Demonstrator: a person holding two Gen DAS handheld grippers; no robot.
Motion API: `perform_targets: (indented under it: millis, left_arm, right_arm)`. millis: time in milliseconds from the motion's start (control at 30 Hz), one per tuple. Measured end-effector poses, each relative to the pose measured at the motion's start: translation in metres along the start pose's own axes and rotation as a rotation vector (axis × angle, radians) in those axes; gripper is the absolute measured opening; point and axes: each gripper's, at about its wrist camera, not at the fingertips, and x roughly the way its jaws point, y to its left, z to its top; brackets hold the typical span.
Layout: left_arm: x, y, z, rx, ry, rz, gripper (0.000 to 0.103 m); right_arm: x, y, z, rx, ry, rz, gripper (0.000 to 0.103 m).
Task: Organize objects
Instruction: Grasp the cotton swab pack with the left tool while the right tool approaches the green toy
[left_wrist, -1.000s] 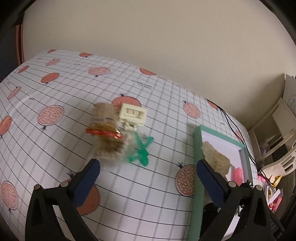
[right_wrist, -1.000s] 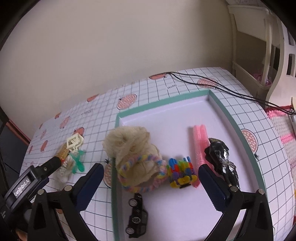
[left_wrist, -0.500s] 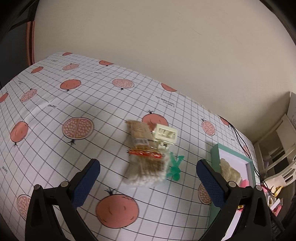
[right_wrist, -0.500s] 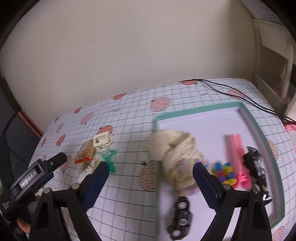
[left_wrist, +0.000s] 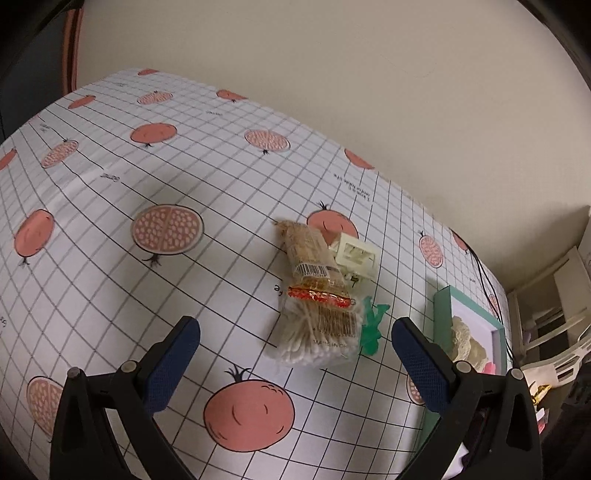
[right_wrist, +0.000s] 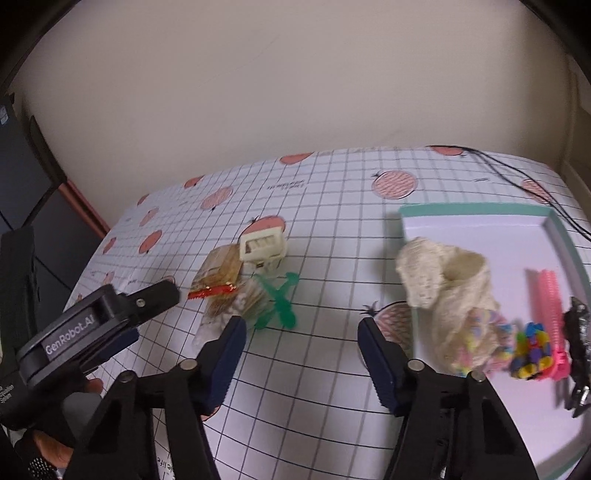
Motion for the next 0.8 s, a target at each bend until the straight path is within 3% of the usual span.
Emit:
perform_targets:
  millis: [267, 367, 733, 800]
  left_arm:
    - [0.023, -0.008, 0.005, 0.033, 0.028, -0.023, 0.101]
    - [0.034, -0.006, 0.006, 0.029, 0.052, -0.029, 0.092]
    - [0.053, -0.009, 0.005, 0.037, 0.099, -0.075, 0.091]
    - [0.056, -0.010, 0.004, 0.043, 0.108, -0.072, 0.085]
  right_arm:
    - [0.033, 0.007, 0.001, -0.002, 0.044, 0.027, 0.048]
    - [0.044, 0.009, 0.003, 0.000, 0.051, 0.033, 0.047]
    - [0.070, 0.017, 0.004, -0.017, 0.079, 0.022, 0.039]
    - [0.073, 0.018, 0.004, -0.018, 0.081, 0.018, 0.039]
